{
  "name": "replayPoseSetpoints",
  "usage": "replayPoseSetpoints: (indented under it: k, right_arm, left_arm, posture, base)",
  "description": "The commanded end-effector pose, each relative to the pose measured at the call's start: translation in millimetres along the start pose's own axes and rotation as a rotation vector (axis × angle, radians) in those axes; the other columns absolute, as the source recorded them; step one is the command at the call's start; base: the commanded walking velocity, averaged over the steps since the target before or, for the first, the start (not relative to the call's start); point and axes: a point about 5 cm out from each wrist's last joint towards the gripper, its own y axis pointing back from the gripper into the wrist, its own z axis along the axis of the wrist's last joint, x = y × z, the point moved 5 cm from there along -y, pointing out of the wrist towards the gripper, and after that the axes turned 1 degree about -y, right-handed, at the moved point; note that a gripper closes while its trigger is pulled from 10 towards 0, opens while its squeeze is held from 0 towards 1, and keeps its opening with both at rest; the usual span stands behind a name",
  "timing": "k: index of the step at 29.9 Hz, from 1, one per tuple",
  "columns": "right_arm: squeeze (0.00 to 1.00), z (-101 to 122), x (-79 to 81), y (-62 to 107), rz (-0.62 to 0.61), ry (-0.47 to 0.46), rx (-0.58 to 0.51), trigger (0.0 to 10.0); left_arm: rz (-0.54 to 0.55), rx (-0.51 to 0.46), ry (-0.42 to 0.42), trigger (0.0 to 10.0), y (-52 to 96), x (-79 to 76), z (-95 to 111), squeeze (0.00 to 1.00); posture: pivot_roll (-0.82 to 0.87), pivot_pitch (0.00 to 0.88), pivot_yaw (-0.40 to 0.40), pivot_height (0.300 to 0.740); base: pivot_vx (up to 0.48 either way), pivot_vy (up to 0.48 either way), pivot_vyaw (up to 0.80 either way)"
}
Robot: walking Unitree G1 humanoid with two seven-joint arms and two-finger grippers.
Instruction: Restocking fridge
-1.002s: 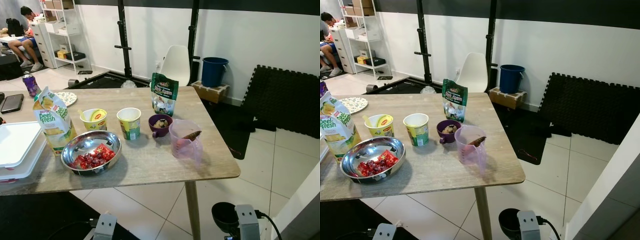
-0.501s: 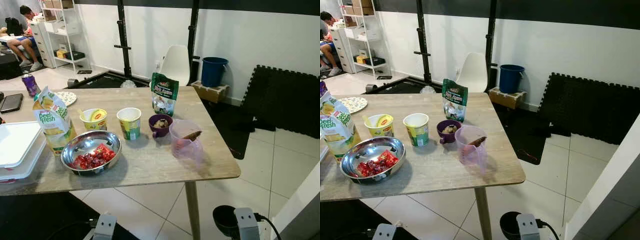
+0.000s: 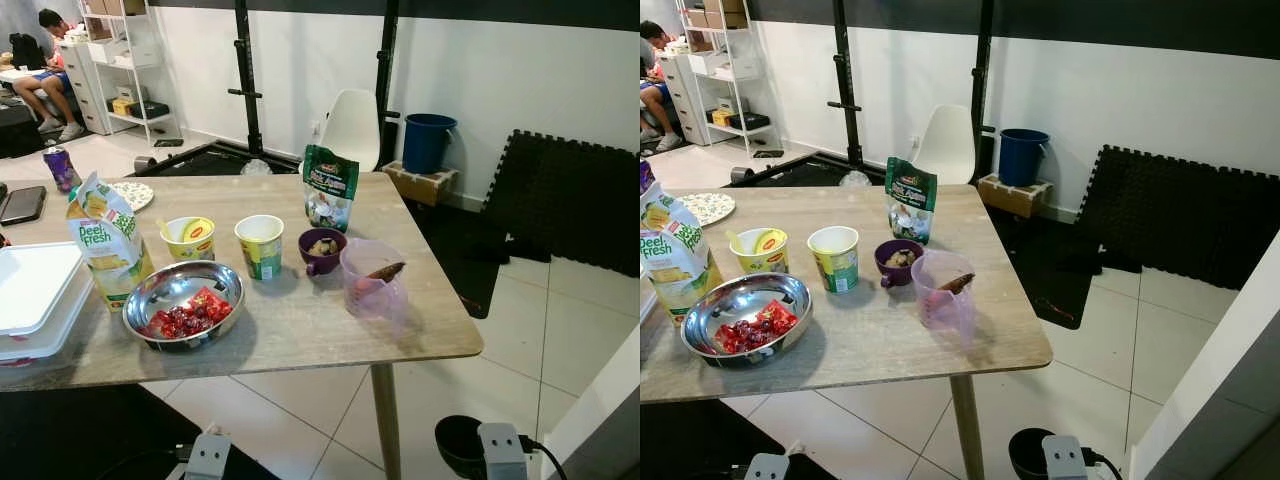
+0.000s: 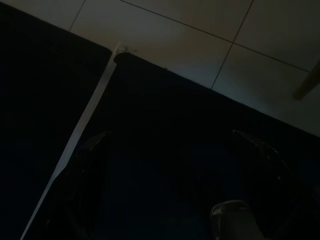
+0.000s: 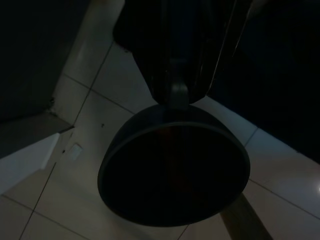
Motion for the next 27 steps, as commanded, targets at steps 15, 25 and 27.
replayPoseSetpoints:
  k: [15,25,27]
  right_arm:
    - [0.00,6.7,-5.5,1.0,-0.006,-0.022,-0.051,10.0]
    - [0.00,4.2,-4.5,2.0,-0.003,-0.019,-0.049,10.0]
    - [0.00,3.2,-3.9,2.0,0.003,-0.014,-0.043,10.0]
  left_arm:
    - [-0.014,0.012,-0.007,10.0,-2.7,-2.0,3.3,0.00]
    - [-0.019,0.019,-0.015,10.0,-1.6,-3.1,-0.6,0.00]
    - [-0.020,0.022,-0.016,10.0,-1.4,-2.9,-1.5,0.00]
  posture:
    - [-0.01,0.020,-0.020,0.740]
    - [-0.01,0.018,-0.019,0.740]
    - [-0.01,0.018,-0.019,0.740]
  base:
    - [0.000,0.000,0.00]
    - [0.000,0.000,0.00]
    - [0.000,0.000,0.00]
